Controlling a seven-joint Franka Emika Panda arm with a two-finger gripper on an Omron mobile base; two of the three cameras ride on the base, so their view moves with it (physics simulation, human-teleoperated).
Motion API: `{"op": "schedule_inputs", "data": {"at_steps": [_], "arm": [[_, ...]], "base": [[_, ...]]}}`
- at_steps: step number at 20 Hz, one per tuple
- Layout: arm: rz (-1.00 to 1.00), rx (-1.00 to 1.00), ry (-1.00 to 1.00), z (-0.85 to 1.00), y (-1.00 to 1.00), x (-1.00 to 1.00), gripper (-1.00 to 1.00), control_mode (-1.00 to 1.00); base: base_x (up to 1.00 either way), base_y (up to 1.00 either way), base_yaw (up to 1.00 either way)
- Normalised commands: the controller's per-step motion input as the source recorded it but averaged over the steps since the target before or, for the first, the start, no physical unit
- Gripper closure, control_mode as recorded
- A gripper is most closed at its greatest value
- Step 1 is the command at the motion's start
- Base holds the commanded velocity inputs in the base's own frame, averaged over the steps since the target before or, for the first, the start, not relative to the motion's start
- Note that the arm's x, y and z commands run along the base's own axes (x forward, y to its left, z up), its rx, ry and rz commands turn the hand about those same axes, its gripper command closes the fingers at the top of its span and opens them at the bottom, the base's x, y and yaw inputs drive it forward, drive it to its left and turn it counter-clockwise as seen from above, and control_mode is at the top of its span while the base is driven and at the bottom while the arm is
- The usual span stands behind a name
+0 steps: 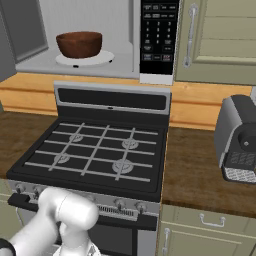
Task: Open the microwave, place the bowl with waffle inside the microwave, then close the microwave door and turn it on.
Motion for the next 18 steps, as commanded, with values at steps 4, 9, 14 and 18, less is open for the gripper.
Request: {"op": "schedule_inputs", "data": {"at_steps": [4,9,14,18], "arm": [[-0.11,-0.01,0.13,0.0,0.57,0.0,-1.0,-1.0],[-0.08,-0.01,0.12,0.0,0.43,-0.1,-1.0,-1.0],[-0.1,-0.04,0.16,0.0,0.4,-0.15,-1.0,-1.0],[-0.18,-0.04,0.16,0.0,0.47,-0.08,-1.0,-1.0]], "base": [[0.0,0.0,0.0],[0.0,0.0,0.0],[0.0,0.0,0.0],[0.0,0.0,0.0]]}}
